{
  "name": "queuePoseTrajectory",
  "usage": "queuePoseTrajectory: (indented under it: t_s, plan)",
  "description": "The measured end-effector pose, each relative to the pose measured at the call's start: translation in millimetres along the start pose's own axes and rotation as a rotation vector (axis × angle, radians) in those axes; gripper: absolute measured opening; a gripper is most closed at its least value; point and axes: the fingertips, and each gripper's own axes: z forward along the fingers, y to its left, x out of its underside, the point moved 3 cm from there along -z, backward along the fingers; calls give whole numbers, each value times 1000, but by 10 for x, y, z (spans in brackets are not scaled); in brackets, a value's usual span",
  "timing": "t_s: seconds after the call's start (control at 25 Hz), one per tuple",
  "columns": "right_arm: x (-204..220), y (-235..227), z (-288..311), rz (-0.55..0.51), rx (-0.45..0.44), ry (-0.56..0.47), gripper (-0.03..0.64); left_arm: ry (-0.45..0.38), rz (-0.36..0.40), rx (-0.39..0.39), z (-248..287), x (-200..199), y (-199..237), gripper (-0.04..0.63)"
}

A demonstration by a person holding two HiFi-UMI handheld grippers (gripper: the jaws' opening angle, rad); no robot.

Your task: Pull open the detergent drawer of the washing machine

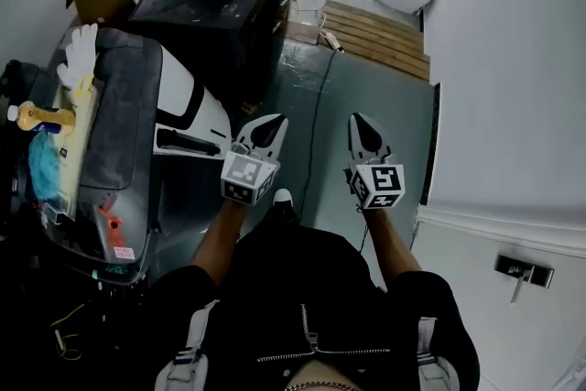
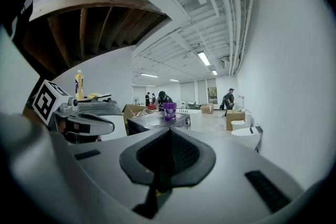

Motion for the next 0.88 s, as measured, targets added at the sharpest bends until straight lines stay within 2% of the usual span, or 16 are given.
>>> queuePoseTrajectory:
  t_s: [0.32,0.64,0.88]
  plan:
    - [-95,116,707,12,-42,5,8,37,-14,-39,168,-18,616,21]
    - [-91,202,1203,15,-111,29,8,54,-52,-80,309,35,963,21]
    - [-230,205,1760,-10,-223,-1,8,43,-73,-162,501,-22,1303,21]
